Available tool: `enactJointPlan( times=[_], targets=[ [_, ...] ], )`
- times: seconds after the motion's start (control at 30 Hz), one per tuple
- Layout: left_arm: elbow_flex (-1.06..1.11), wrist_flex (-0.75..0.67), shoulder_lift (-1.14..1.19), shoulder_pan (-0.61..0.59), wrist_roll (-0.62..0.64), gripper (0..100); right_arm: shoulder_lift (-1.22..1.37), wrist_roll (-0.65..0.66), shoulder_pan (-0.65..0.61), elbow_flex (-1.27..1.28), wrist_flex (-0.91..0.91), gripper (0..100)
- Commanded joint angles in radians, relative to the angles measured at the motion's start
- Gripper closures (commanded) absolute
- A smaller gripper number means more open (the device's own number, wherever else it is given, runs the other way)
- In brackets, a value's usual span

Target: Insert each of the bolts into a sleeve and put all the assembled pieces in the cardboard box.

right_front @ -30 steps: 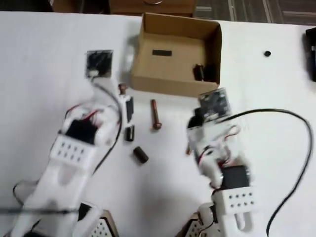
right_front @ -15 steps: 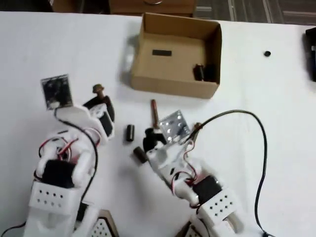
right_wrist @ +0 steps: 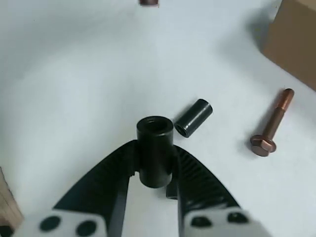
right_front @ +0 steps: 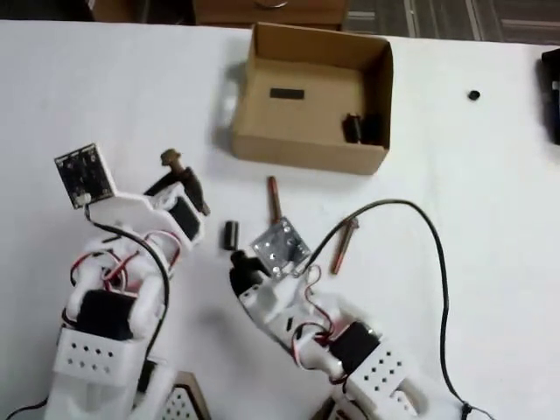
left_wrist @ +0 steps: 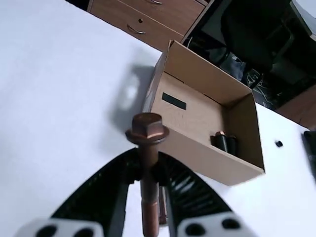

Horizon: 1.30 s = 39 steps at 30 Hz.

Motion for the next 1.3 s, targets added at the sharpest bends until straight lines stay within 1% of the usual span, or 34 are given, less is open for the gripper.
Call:
enactJointPlan(
  times=[0.0, 0.07, 0.23, 0.33, 0.53, 0.7, 0.93, 1.1, 1.17, 1.27],
  targets=[
    [-0.010, 0.008, -0.026, 0.072, 0.005, 98, -0.030, -0.002, -0.004, -0.008, -0.028, 97.8],
    [-0.007, 0.014, -0.026, 0.091, 0.003, 98, -0.030, -0.002, -0.002, -0.008, -0.028, 97.8],
    [0.030, 0.012, -0.025, 0.091, -0.003, 98, -0.030, -0.002, -0.002, -0.011, -0.031, 97.8],
    [0.065, 0.012, -0.025, 0.091, -0.044, 98, -0.030, -0.002, -0.002, -0.012, -0.031, 97.8],
    [0.071, 0.012, -0.025, 0.101, -0.044, 98, -0.030, -0.002, 0.045, -0.014, -0.045, 97.8],
    [0.070, 0.006, -0.025, 0.143, -0.041, 98, -0.030, -0.002, 0.047, -0.014, -0.064, 97.8],
    [0.077, 0.008, -0.023, 0.146, -0.041, 98, -0.030, -0.002, 0.042, -0.012, -0.065, 97.8],
    [0.133, 0.002, -0.026, 0.147, -0.040, 98, -0.030, -0.002, 0.042, -0.012, -0.067, 97.8],
    [0.143, -0.002, -0.026, 0.147, -0.021, 98, -0.030, -0.002, 0.042, -0.012, -0.067, 97.8],
    [0.140, -0.005, -0.026, 0.175, -0.008, 98, -0.030, -0.002, 0.042, -0.012, -0.067, 97.8]
  ],
)
